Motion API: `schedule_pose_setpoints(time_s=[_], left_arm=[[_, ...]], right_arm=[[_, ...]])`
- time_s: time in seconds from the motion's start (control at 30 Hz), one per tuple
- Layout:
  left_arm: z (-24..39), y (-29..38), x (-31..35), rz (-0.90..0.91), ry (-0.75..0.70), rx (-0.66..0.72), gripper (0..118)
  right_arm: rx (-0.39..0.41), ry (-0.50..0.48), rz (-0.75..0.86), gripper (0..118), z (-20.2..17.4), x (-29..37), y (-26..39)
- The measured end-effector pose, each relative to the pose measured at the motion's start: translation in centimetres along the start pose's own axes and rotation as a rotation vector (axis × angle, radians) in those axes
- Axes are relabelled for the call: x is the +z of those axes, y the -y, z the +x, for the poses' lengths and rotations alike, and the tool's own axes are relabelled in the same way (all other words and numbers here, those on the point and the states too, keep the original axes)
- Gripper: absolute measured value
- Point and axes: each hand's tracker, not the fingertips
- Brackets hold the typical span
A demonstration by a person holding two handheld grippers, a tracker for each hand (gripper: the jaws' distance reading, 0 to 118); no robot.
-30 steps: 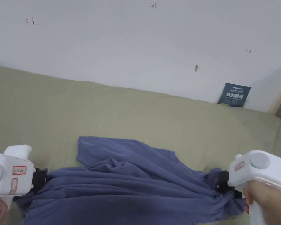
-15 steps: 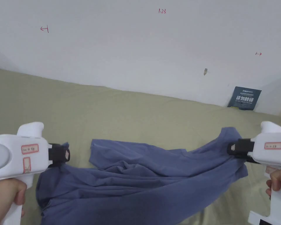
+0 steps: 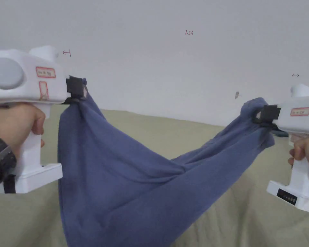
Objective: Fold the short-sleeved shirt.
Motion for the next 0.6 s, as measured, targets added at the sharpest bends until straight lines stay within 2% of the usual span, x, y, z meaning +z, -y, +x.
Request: schedule_pose_setpoints(time_s=[0.13,0.2,0.33,0.43,0.6], left_arm=[[1.6,-5.1,0.2,0.064,-0.012,-0.061,3],[2.6,-7.0,0.5,0.096,-0.030,-0.088,3],[4.6,-10.2,2.1,0.199,-0.027,-0.136,3],[5.7,-10.2,3.7,0.232,0.017,-0.152,3],[5.9,-4.8,4.4,0.157,0.022,-0.222,3]], right_arm=[[0.082,0.034,0.084,10,-1.9,-0.9,-3.4],[0.095,0.045,0.115,10,-2.9,-1.1,-4.8],[0.087,0.007,0.188,10,-3.9,-1.2,-6.8],[0.086,0.012,0.206,10,-3.8,-2.0,-6.3],[0.072,0.061,0.054,10,-1.9,-4.3,-1.4]])
